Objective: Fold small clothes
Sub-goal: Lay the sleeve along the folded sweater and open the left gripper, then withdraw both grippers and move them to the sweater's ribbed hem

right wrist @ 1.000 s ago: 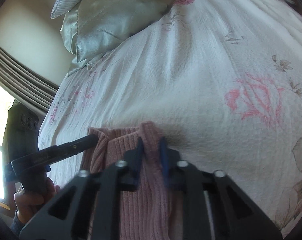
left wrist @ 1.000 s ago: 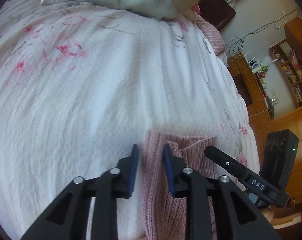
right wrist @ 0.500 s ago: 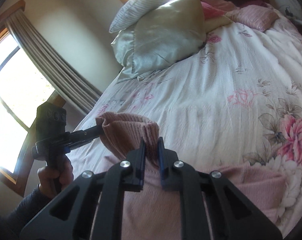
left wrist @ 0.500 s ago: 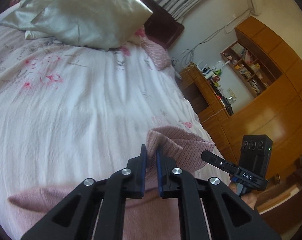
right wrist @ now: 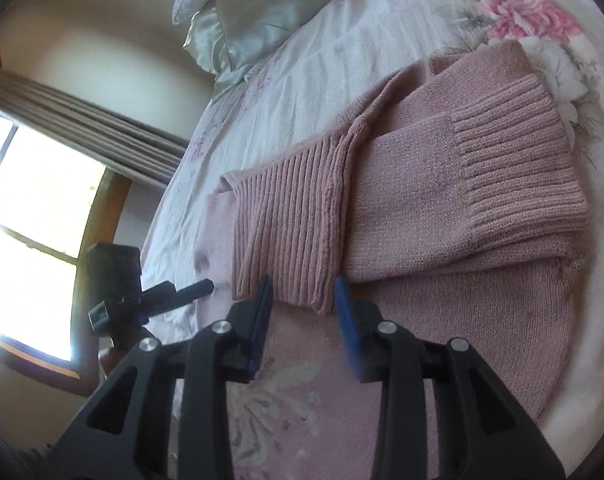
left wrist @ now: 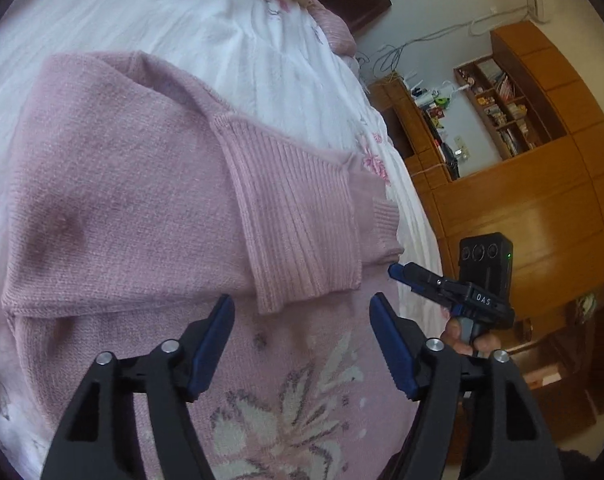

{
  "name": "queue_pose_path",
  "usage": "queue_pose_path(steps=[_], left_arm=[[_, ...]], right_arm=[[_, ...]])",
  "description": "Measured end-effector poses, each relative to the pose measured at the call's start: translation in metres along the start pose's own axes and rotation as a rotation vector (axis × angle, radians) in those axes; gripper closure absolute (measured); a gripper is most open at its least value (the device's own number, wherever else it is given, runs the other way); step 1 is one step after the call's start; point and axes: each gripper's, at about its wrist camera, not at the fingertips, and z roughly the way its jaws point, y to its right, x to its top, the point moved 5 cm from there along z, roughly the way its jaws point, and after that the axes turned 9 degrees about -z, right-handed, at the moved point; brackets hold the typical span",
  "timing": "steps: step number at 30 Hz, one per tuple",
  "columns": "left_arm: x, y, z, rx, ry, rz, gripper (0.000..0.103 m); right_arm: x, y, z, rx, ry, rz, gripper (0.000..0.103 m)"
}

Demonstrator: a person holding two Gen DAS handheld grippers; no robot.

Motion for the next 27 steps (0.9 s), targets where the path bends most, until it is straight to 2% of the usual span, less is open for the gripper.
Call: queue_pose_path(steps=[1, 4, 6, 8, 9, 10, 12, 13, 16, 19, 22, 23, 25, 26, 27], left_arm=[[0.003, -0.004, 0.004, 0.022, 0.006, -0.037, 0.022], [0.001, -0.014, 0.026, 0.027, -0.058, -0.141, 0.024], [-0.004, -0.017, 0.034, 0.054, -0.072, -0.155, 0.035], [-0.007, -0.022, 0.041, 0.086, -0.082, -0.162, 0.069], [-0.008, -0.025, 0.042, 0.109, -0.081, -0.16, 0.076], [-0.009, -0.027, 0.043, 0.124, -0.08, -0.159, 0.085], [-0.009, -0.031, 0.039, 0.129, -0.062, -0.17, 0.09], [-0.009, -0.031, 0.035, 0.132, -0.044, -0.168, 0.093], [-0.013, -0.029, 0.021, 0.147, -0.004, -0.141, 0.095], [-0.016, -0.043, 0.022, 0.181, -0.03, -0.143, 0.095], [-0.019, -0.039, 0.016, 0.142, -0.046, -0.135, 0.091], [-0.02, -0.034, 0.009, 0.147, -0.028, -0.118, 0.085], [-0.024, -0.018, -0.009, 0.134, 0.019, -0.069, 0.082], [-0.025, -0.009, -0.017, 0.106, 0.042, -0.05, 0.08], [-0.024, 0.001, -0.023, 0.048, 0.062, -0.039, 0.08]], right_arm=[[0.003, 0.004, 0.005, 0.002, -0.005, 0.036, 0.065], [0.004, 0.009, 0.025, -0.001, -0.047, 0.082, 0.064], [0.0, 0.008, 0.035, -0.016, -0.077, 0.084, 0.064], [-0.004, 0.006, 0.042, -0.017, -0.104, 0.081, 0.064], [-0.006, 0.004, 0.045, -0.024, -0.116, 0.074, 0.066], [-0.007, 0.003, 0.047, -0.029, -0.124, 0.062, 0.077], [-0.008, 0.001, 0.045, -0.066, -0.117, 0.025, 0.094], [-0.009, 0.002, 0.041, -0.07, -0.104, 0.021, 0.095], [-0.012, 0.002, 0.026, -0.065, -0.07, 0.02, 0.095], [-0.018, 0.016, 0.034, -0.123, -0.102, 0.011, 0.095], [-0.023, 0.017, 0.039, -0.139, -0.11, -0.019, 0.088], [-0.023, 0.012, 0.035, -0.153, -0.099, -0.033, 0.088], [-0.022, -0.005, 0.019, -0.132, -0.047, -0.06, 0.088], [-0.021, -0.014, 0.01, -0.125, -0.009, -0.083, 0.088], [-0.02, -0.022, 0.005, -0.109, 0.019, -0.097, 0.087]])
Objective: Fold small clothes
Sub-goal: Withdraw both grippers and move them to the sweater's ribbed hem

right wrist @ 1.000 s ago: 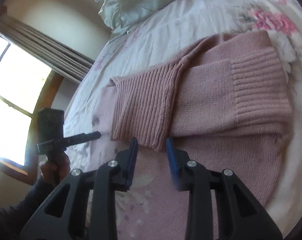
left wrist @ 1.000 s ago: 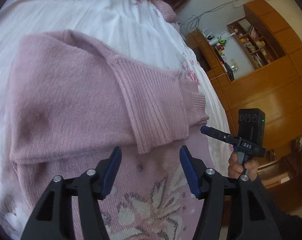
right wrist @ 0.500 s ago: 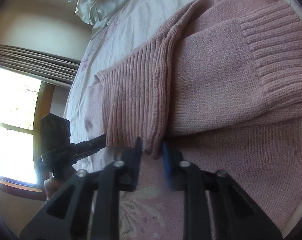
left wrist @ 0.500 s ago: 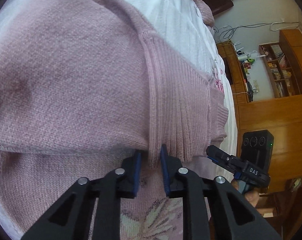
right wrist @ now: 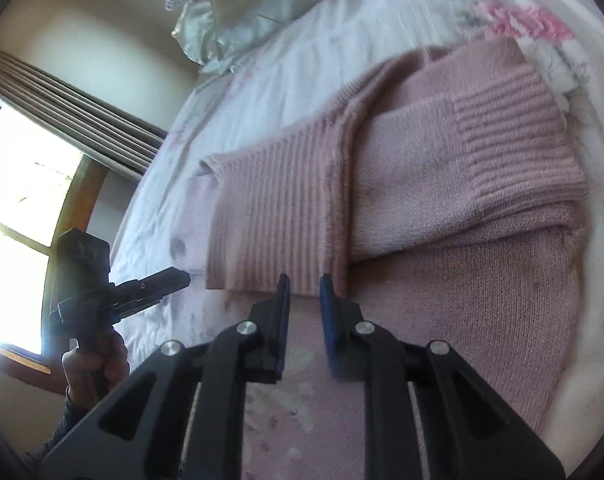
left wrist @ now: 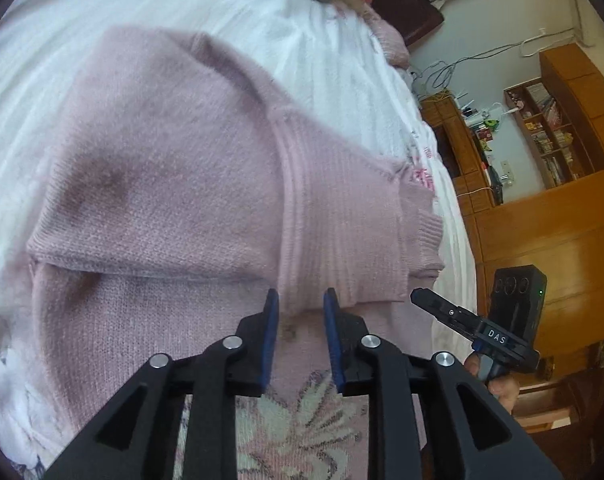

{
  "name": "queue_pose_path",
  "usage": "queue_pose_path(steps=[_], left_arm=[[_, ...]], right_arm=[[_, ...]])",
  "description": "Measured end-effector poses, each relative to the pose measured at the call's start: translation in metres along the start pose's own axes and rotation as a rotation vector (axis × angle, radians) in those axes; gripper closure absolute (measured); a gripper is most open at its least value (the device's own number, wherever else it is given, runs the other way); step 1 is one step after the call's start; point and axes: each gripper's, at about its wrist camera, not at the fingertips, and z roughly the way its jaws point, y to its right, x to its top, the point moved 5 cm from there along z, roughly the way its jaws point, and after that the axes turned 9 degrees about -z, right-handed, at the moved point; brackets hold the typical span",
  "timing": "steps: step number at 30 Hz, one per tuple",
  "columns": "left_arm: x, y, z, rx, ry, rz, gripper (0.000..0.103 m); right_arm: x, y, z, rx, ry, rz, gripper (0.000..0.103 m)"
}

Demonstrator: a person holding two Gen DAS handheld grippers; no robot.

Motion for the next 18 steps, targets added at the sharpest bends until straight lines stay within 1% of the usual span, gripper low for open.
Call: queue_pose_path(steps=[1, 2, 3, 4, 5, 6, 7, 8, 9, 10, 11, 12, 14, 15, 17, 18], left_arm=[[0.001, 0.009, -0.004, -0.07, 0.016, 0.008, 0.074], [0.003, 0.016, -0.003, -0.124, 0.027, 0.014, 0.063], [0.006, 0.018, 0.004, -0.158, 0.017, 0.001, 0.055], [0.008, 0.017, 0.016, -0.16, -0.005, -0.027, 0.041], [0.011, 0.008, 0.029, -0.128, -0.027, -0.058, 0.042], [0.011, -0.001, 0.043, -0.088, -0.054, -0.089, 0.042], [0.01, -0.009, 0.055, -0.06, -0.084, -0.116, 0.043], [0.008, -0.014, 0.057, -0.063, -0.094, -0.138, 0.046], [0.004, -0.015, 0.053, -0.075, -0.097, -0.15, 0.045], [-0.001, -0.014, 0.046, -0.079, -0.102, -0.153, 0.034], [-0.008, -0.014, 0.034, -0.078, -0.096, -0.149, 0.016], [-0.017, -0.012, 0.018, -0.084, -0.08, -0.134, 0.011], [-0.042, -0.015, -0.018, -0.103, -0.068, -0.113, 0.008], [-0.058, -0.02, -0.039, -0.12, -0.063, -0.121, 0.006], [-0.092, -0.034, -0.083, -0.145, -0.031, -0.133, 0.004], [-0.112, -0.043, -0.105, -0.137, -0.005, -0.128, 0.004]], right_arm=[[0.002, -0.005, -0.001, 0.024, 0.019, 0.0, 0.087], [0.005, -0.007, 0.003, 0.037, 0.021, 0.007, 0.086], [0.005, -0.006, 0.012, 0.041, 0.003, 0.023, 0.084], [0.005, -0.003, 0.023, 0.041, -0.021, 0.039, 0.084], [0.003, 0.004, 0.036, 0.014, -0.048, 0.05, 0.083], [-0.001, 0.014, 0.044, -0.03, -0.068, 0.071, 0.086], [-0.005, 0.021, 0.048, -0.035, -0.076, 0.095, 0.088], [-0.009, 0.024, 0.047, -0.021, -0.075, 0.115, 0.088], [-0.012, 0.023, 0.039, -0.003, -0.066, 0.13, 0.08], [-0.016, 0.019, 0.026, 0.027, -0.049, 0.136, 0.067], [-0.022, 0.014, 0.01, 0.056, -0.023, 0.135, 0.062], [-0.029, 0.009, -0.008, 0.08, -0.002, 0.129, 0.06], [-0.054, 0.001, -0.044, 0.114, 0.02, 0.119, 0.059], [-0.073, -0.002, -0.064, 0.126, 0.027, 0.119, 0.058], [-0.116, -0.005, -0.1, 0.144, 0.036, 0.121, 0.05], [-0.142, -0.005, -0.118, 0.137, 0.038, 0.121, 0.042]])
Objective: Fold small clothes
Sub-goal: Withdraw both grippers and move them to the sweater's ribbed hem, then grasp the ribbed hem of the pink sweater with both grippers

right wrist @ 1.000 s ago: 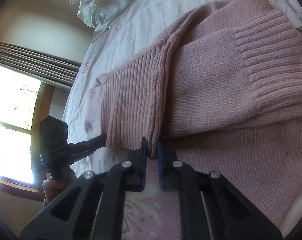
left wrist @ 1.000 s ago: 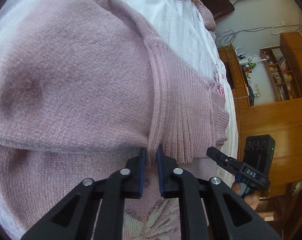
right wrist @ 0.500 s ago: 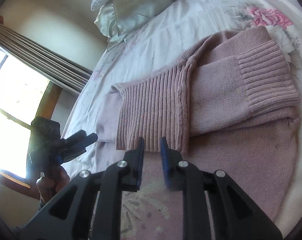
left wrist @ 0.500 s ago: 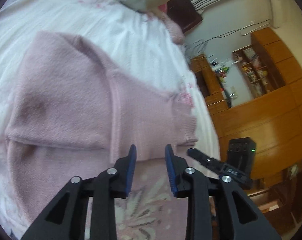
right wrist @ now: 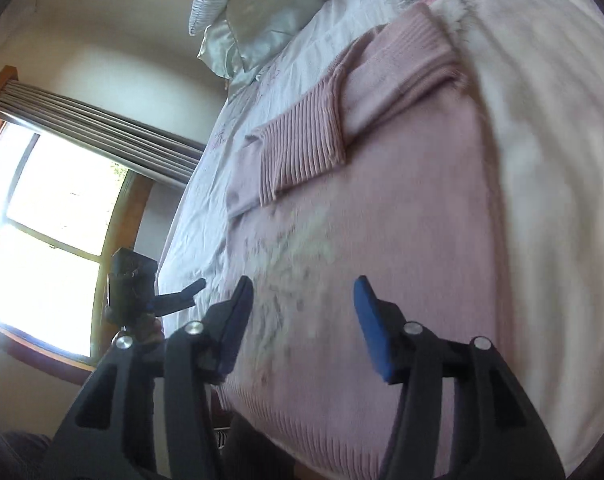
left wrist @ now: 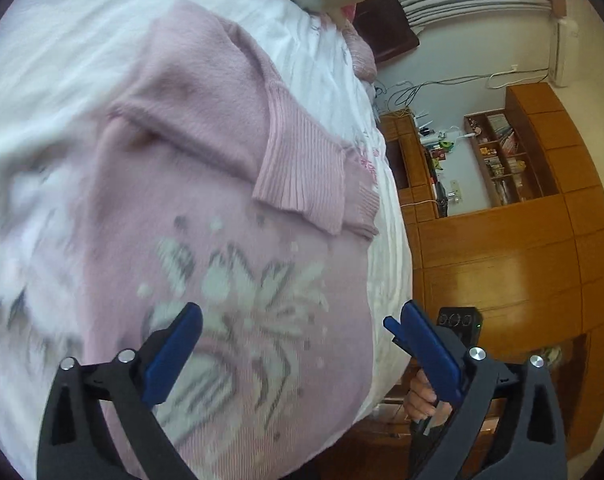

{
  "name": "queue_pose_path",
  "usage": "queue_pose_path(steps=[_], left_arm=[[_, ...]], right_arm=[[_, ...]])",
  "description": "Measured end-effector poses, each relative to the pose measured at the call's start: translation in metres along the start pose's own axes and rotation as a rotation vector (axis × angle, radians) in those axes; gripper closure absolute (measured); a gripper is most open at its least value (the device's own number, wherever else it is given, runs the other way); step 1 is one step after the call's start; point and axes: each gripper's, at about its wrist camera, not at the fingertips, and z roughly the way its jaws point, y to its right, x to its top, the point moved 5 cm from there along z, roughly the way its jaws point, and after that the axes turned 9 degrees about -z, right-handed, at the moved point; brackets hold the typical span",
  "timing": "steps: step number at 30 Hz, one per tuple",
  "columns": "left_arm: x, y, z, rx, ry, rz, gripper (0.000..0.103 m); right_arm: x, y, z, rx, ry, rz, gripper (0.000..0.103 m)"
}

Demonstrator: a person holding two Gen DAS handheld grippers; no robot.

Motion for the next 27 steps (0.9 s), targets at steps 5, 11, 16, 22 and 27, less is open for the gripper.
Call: queue_pose_path(steps=[5, 11, 16, 22, 27], left_arm=[[-0.084, -0.063, -0.08, 0.047, 0.045, -0.024, 0.004], [-0.126, -0.119, -0.081, 0.107, -0.005, -0.08, 0.004], [-0.13, -0.142, -0.06, 0.095, -0.053, -0.108, 0.004], [-0.128, -0.143, -0.049, 0.121, -0.103, -0.106, 0.004], [-0.135, -0.125, -0.033, 0.092, -0.163, -0.073, 0.004]], right_arm=[[-0.104, 0.021, -0.063, -0.092, -0.022, 0.045, 0.039], [-0.15, 0.056, -0.068, -0.093, -0.067, 0.144, 0.041], [-0.154, 0.071, -0.053, -0.088, -0.106, 0.158, 0.041], [-0.161, 0.07, -0.037, -0.08, -0.15, 0.125, 0.042], [-0.161, 0.063, -0.032, -0.034, -0.155, 0.108, 0.042]])
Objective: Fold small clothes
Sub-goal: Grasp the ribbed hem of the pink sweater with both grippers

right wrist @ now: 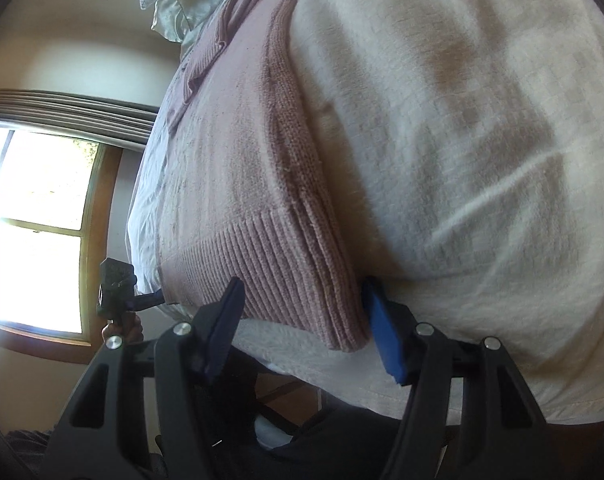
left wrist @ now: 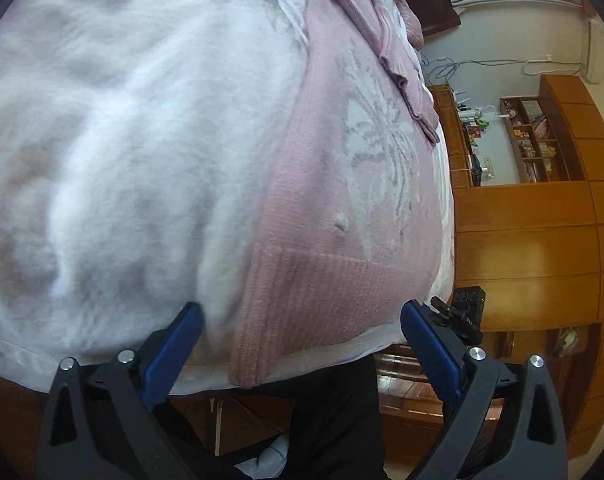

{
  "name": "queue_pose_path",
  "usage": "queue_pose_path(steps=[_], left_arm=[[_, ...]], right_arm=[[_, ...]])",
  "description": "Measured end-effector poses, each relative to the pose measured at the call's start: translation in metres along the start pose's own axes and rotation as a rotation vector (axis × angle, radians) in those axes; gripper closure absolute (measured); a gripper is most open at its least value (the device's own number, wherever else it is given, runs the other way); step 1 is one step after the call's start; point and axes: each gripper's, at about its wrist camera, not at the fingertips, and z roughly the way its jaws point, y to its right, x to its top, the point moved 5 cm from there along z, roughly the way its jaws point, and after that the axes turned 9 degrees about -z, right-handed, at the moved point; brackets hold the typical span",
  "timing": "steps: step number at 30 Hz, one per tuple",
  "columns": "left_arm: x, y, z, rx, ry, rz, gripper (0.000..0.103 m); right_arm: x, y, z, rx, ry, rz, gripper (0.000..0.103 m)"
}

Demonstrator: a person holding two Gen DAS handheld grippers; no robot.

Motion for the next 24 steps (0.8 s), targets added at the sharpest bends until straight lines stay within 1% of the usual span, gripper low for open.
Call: queue_pose_path(steps=[2, 4, 6, 9, 10, 11, 13, 14, 16, 17, 18, 19, 20, 21, 22, 24], left_arm=[[-0.003, 0.004, 0.008, -0.005, -0.018, 0.014, 0.004], [-0.002, 0.003, 0.016, -0.009, -0.024, 0.004, 0.004], [0.0, -0.002, 0.018, -0.03, -0.014, -0.032, 0.005], [0.001, -0.005, 0.016, -0.03, -0.017, -0.047, 0.017], [0.003, -0.007, 0.016, -0.025, -0.025, -0.043, 0.029], [0.001, -0.009, 0.016, -0.016, -0.038, -0.046, 0.047], [-0.001, -0.015, 0.016, -0.008, -0.047, -0.059, 0.061], [-0.001, -0.018, 0.016, -0.013, -0.044, -0.066, 0.064], [-0.002, -0.021, 0.014, -0.03, -0.039, -0.087, 0.066], [-0.002, -0.022, 0.014, -0.041, -0.037, -0.098, 0.067], [-0.003, -0.025, 0.015, -0.051, -0.043, -0.107, 0.068], [-0.004, -0.026, 0.017, -0.057, -0.049, -0.116, 0.077], [-0.006, -0.025, 0.019, -0.06, -0.053, -0.117, 0.09], [-0.007, -0.024, 0.02, -0.06, -0.049, -0.116, 0.092], [-0.007, -0.025, 0.019, -0.07, -0.033, -0.121, 0.094], [-0.008, -0.027, 0.015, -0.121, -0.009, -0.169, 0.095]], right_arm=[[0.001, 0.004, -0.002, -0.001, -0.002, -0.001, 0.044], [0.001, 0.013, -0.002, 0.014, -0.003, 0.019, 0.051], [0.002, 0.016, -0.004, 0.04, -0.002, 0.033, 0.051], [0.003, 0.012, -0.004, 0.049, -0.009, 0.015, 0.05], [0.004, 0.012, -0.002, 0.053, -0.013, 0.014, 0.05], [0.004, 0.012, -0.001, 0.056, -0.016, 0.012, 0.05], [0.005, 0.014, 0.0, 0.062, -0.015, 0.02, 0.05], [0.005, 0.014, -0.001, 0.066, -0.012, 0.023, 0.05], [0.005, 0.014, -0.002, 0.067, -0.009, 0.021, 0.053], [0.004, 0.014, -0.002, 0.066, -0.01, 0.02, 0.055], [0.003, 0.013, -0.001, 0.061, -0.013, 0.014, 0.063], [0.002, 0.012, -0.001, 0.057, -0.019, 0.008, 0.074], [-0.001, 0.009, 0.001, 0.053, -0.022, 0.0, 0.08], [-0.002, 0.006, 0.0, 0.048, -0.019, -0.012, 0.09], [-0.002, 0.004, -0.002, 0.045, -0.013, -0.008, 0.092], [-0.002, 0.001, -0.01, 0.057, 0.025, 0.011, 0.094]])
